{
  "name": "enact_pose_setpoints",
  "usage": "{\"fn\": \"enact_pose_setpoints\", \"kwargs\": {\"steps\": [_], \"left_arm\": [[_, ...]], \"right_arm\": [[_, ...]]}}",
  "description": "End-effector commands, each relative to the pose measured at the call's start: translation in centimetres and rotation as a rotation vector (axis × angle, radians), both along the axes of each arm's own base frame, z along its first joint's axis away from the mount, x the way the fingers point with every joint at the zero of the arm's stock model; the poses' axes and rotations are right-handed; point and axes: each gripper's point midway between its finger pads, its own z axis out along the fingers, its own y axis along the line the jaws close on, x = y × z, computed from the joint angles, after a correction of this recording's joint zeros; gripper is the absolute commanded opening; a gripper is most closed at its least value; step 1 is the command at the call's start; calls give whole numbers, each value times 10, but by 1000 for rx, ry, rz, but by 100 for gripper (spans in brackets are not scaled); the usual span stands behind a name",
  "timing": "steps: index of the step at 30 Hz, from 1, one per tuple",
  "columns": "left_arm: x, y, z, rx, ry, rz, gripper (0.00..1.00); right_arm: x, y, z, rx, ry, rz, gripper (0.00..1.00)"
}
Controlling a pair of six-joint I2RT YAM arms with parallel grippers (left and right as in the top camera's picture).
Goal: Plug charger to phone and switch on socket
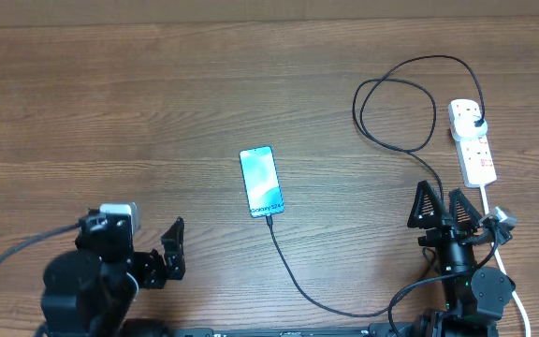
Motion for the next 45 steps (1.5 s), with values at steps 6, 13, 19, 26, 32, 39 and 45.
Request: {"fn": "enact_pose_setpoints", "kwargs": {"steps": [6,13,19,26,32,39,45], "left_arm": [[-4,10,-34,-33,-143,71,100],[19,11,-52,-36,-276,72,100],[38,12,-75,-31,-332,72,100],[56,13,-95,47,-416,43,99],[61,13,-93,137,-486,14,100],[62,16,-93,186,-495,19,100],[63,18,-93,190,-499,33,99]], "right_arm": [[1,1,-3,4,3,4,100],[1,1,-3,4,3,4,100],[1,1,-3,4,4,4,100],[1,1,-3,4,3,4,100],[1,1,-3,4,3,4,100],[1,1,-3,4,3,4,100],[1,1,-3,4,3,4,100]]}}
